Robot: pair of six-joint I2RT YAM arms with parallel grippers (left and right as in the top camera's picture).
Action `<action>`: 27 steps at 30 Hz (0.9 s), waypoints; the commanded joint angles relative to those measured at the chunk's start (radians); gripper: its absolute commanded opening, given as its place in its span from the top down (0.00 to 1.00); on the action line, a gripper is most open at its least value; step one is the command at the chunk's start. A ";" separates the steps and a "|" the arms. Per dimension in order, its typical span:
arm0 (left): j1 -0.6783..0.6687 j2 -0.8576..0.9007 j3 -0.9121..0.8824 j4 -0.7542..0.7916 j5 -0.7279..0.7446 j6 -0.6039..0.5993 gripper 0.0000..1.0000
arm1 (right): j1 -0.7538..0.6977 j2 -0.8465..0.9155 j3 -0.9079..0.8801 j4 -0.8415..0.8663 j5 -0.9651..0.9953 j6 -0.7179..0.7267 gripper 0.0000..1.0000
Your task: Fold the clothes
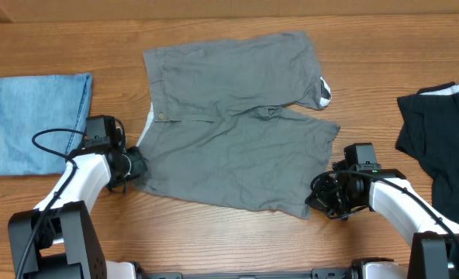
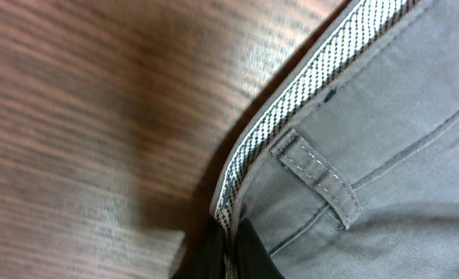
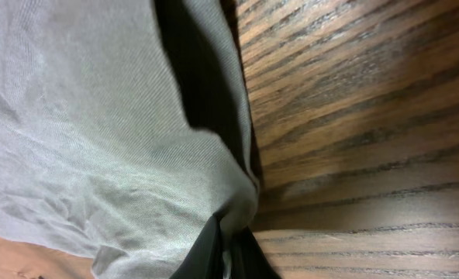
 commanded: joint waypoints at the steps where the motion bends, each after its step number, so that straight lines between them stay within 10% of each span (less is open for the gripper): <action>1: 0.005 0.014 0.024 -0.075 -0.005 0.003 0.96 | 0.004 0.006 -0.008 0.007 0.005 -0.003 0.96; 27: 0.005 0.008 0.340 -0.591 0.003 -0.077 0.96 | 0.004 -0.007 0.372 -0.411 0.184 -0.008 0.96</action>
